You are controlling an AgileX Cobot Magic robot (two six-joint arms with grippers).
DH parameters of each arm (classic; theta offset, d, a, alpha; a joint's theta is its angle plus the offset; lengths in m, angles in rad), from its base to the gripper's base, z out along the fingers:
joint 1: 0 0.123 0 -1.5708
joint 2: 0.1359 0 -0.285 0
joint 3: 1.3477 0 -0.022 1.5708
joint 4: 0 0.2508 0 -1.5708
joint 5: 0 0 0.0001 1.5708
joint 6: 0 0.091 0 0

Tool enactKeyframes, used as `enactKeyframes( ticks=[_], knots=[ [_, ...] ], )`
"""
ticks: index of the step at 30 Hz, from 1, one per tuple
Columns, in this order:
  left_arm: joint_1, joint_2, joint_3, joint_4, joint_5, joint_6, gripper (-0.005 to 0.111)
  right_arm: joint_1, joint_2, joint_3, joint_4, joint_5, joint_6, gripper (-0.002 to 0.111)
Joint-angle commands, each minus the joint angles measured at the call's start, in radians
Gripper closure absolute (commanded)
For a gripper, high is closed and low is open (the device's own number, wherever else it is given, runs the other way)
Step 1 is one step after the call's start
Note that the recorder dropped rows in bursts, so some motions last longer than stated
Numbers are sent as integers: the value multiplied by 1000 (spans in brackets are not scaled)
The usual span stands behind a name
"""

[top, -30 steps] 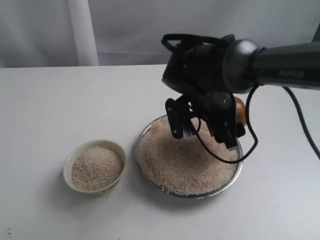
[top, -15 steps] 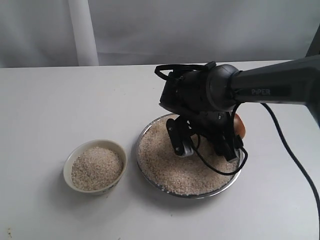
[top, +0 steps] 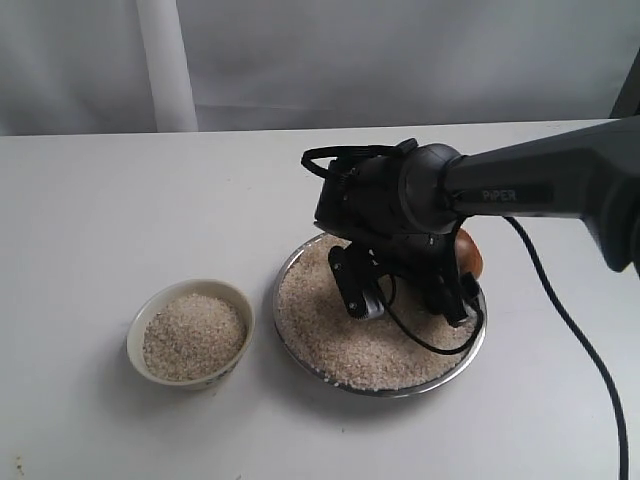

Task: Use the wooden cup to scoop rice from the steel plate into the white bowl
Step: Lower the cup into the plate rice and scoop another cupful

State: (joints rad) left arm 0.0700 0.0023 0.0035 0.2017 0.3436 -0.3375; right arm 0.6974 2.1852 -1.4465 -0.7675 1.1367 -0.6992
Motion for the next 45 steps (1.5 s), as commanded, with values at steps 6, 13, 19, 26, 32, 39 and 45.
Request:
enactKeyframes(
  ticks=[6,13,19,26,32,39,45],
  knots=[
    [0,-2,-4,-5,-6,-2,107,12,10,2,27,-45,2,108],
    [0,-2,-4,-5,-6,-2,107,47,10,2,70,-110,2,108],
    [0,-2,-4,-5,-6,-2,107,52,10,2,119,-160,2,108],
    [0,-2,-4,-5,-6,-2,107,63,4,-6,163,-196,2,108],
    [0,-2,-4,-5,-6,-2,107,63,6,-51,257,-217,2,108],
    [0,-2,-4,-5,-6,-2,107,61,6,-57,362,-233,-5,108],
    [0,-2,-4,-5,-6,-2,107,25,-16,-55,504,-280,-23,108]
  ],
)
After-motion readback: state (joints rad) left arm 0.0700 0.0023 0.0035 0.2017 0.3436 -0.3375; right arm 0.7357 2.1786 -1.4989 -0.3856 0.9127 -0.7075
